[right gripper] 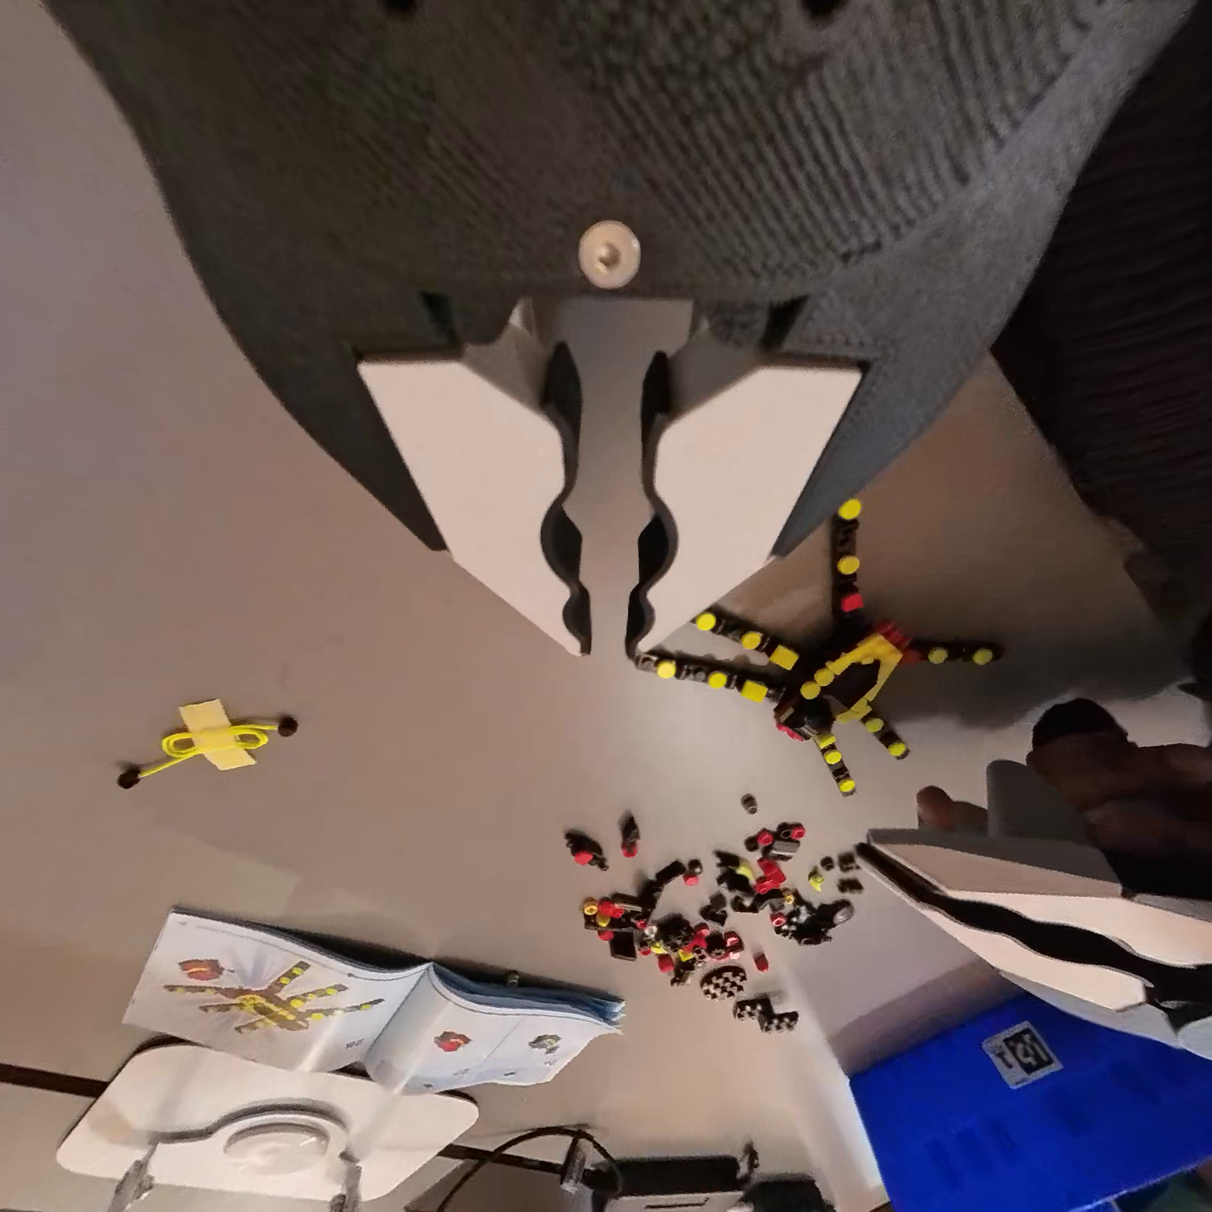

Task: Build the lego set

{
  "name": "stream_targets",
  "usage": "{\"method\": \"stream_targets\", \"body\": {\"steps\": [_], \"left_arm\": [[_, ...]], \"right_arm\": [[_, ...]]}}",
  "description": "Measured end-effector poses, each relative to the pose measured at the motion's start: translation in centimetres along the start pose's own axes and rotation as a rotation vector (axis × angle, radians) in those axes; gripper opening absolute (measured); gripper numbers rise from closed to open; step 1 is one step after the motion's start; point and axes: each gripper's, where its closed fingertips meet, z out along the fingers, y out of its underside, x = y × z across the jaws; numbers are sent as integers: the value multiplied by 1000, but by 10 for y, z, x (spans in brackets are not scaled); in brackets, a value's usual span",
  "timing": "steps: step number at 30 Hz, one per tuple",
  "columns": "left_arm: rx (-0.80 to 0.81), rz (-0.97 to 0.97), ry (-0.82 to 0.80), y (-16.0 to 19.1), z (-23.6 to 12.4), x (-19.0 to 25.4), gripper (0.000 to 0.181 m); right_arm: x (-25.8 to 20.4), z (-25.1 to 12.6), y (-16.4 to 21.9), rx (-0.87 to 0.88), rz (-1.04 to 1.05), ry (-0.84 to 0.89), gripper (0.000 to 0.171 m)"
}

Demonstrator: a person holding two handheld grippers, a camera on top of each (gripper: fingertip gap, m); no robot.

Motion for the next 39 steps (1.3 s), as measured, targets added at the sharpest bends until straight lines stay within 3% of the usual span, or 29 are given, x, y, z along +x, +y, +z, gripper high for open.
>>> {"method": "stream_targets", "body": {"steps": [6,16,19,23,26,32,39], "left_arm": [[9,53,-31,3,-14,9,6],[-52,73,-58,17,-17,13,32],[-72,72,-54,21,-15,13,46],[-129,132,-15,30,-12,15,84],[-173,102,52,37,-6,22,98],[-206,206,46,36,8,17,102],[-184,224,20,35,4,19,99]], "right_arm": [[-20,-11,6,-9,-57,6,18],[-31,-8,33,-118,-171,12,25],[-28,-8,38,-138,-150,-1,27],[-20,-5,37,-132,-126,0,25],[-13,-1,35,-126,-88,-10,24],[14,5,27,-132,-41,36,18],[1,-2,27,-116,55,-31,25]]}}
